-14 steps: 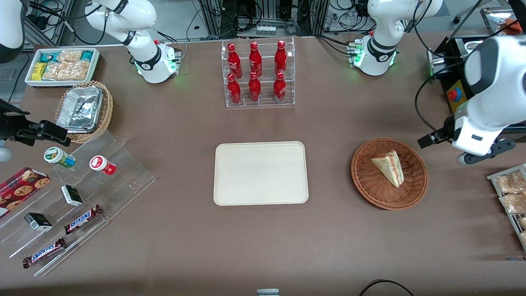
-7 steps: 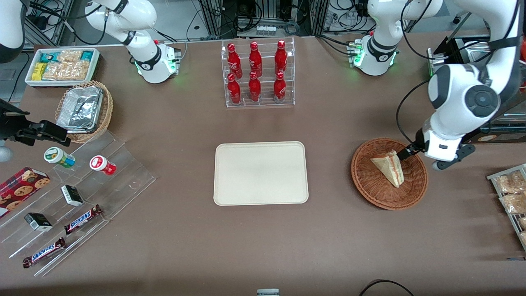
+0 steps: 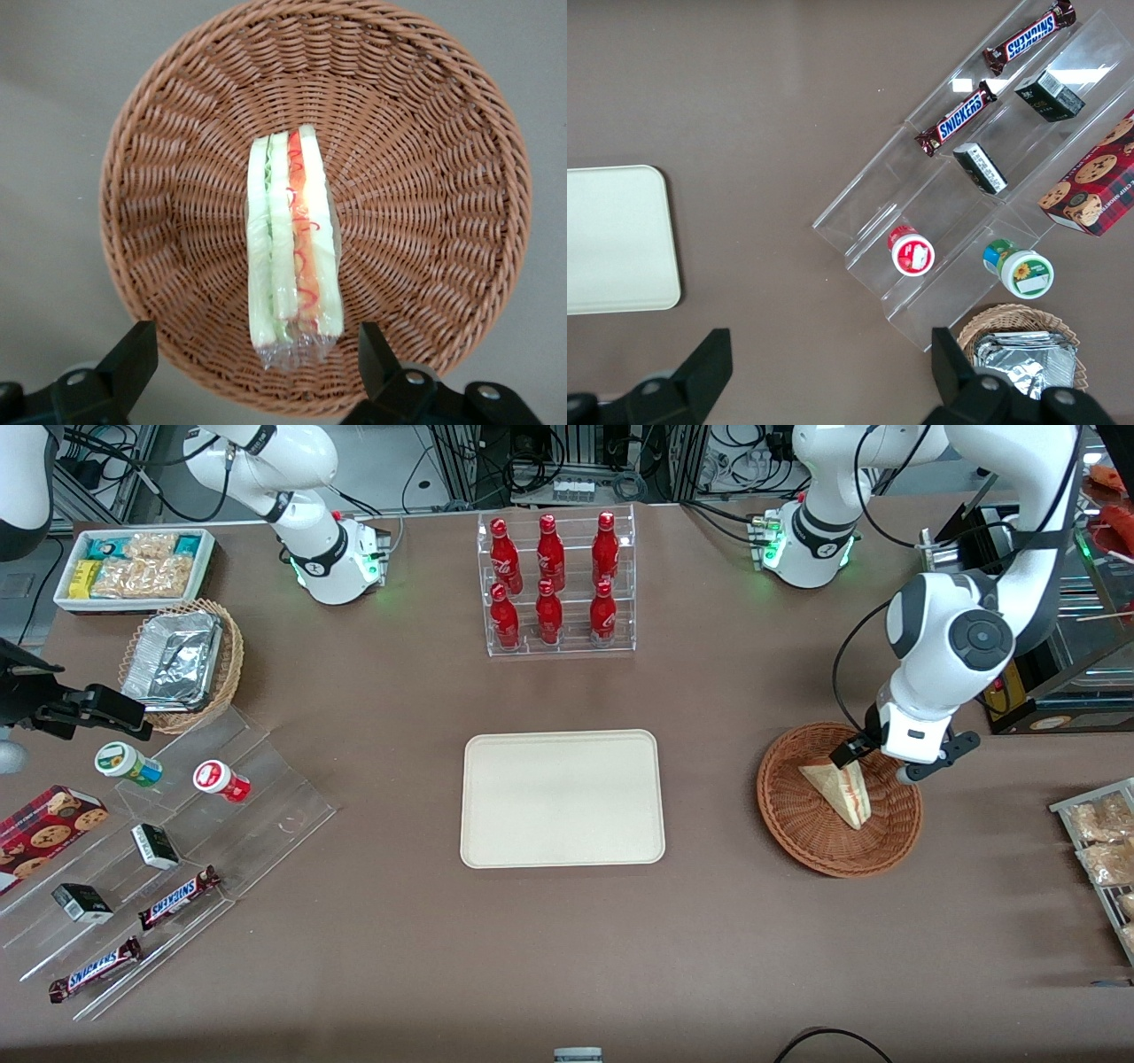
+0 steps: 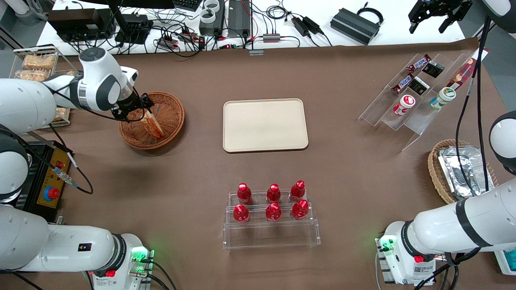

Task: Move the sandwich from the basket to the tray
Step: 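Lower the left gripper and close it on the wrapped sandwich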

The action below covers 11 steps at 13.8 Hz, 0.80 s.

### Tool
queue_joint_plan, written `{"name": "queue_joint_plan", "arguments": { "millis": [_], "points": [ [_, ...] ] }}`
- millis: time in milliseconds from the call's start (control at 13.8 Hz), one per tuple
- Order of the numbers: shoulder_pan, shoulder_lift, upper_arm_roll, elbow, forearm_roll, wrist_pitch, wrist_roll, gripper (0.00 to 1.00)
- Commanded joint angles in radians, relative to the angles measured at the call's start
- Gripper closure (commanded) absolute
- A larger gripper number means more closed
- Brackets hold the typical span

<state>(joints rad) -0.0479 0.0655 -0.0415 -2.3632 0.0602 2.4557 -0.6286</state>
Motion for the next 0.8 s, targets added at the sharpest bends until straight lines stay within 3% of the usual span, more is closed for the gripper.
{"name": "queue_joint_plan", "arguments": {
  "millis": [0,581,653,726],
  "points": [
    [-0.006,0.029,-0.001,-0.014,-0.002,0.080,-0.042,0.00],
    [-0.006,0.134,-0.001,-0.018,0.000,0.186,-0.057,0.02],
    [-0.006,0.134,-0.001,-0.016,0.000,0.186,-0.057,0.17],
    [-0.006,0.134,-0.001,-0.016,0.000,0.186,-0.062,0.40]
  ]
}}
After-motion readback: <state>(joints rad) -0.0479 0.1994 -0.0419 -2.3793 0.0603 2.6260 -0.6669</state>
